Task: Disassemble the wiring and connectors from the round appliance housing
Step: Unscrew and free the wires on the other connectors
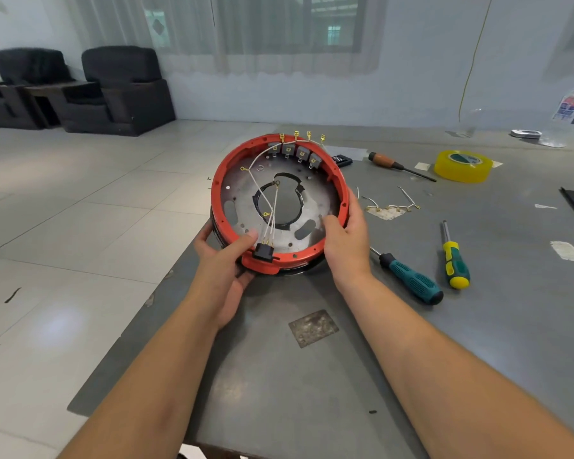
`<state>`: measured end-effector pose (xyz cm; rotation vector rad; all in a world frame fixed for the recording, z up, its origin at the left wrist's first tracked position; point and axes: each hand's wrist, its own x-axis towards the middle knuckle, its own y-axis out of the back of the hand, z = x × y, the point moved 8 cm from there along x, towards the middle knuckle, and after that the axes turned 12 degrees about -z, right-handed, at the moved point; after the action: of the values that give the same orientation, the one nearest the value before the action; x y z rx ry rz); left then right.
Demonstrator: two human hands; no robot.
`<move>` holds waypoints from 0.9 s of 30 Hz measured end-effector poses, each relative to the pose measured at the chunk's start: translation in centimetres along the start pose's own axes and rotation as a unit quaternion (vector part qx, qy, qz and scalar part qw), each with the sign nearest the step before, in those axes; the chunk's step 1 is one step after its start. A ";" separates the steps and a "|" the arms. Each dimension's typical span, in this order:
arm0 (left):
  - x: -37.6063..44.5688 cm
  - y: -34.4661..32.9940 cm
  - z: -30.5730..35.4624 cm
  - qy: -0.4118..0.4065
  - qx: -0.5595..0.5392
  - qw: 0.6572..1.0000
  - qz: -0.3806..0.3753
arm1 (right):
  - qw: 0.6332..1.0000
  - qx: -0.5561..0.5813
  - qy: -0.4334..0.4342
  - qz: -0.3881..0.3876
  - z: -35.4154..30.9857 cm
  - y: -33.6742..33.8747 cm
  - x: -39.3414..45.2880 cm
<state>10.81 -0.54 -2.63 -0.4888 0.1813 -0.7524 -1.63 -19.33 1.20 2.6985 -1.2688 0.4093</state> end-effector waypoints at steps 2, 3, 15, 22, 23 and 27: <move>-0.3 0.0 -0.2 0.014 -0.019 1.000 0.004 | 1.000 -0.006 0.007 -0.003 0.1 0.1 0.2; -0.3 -0.1 -0.3 0.020 -0.015 1.000 -0.003 | 1.000 -0.014 0.008 -0.005 0.1 0.1 0.2; -0.5 -0.7 -0.3 0.022 0.017 0.998 -0.062 | 0.978 -0.205 0.012 -0.016 -1.3 0.7 0.6; -0.4 -0.8 0.0 -0.023 0.081 0.994 -0.066 | 0.976 -0.213 0.025 -0.049 -1.2 0.4 0.7; -0.4 -0.8 0.0 -0.028 0.084 0.994 -0.063 | 0.974 -0.215 0.022 -0.062 -1.1 0.5 0.8; -0.4 -0.5 0.0 -0.029 0.082 0.996 -0.035 | 0.958 -0.256 0.012 -0.132 -1.1 0.6 1.2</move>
<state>10.27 -0.58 -2.36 -0.3619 0.0483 -0.8125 -1.62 -20.35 2.63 2.3542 -0.8400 0.0651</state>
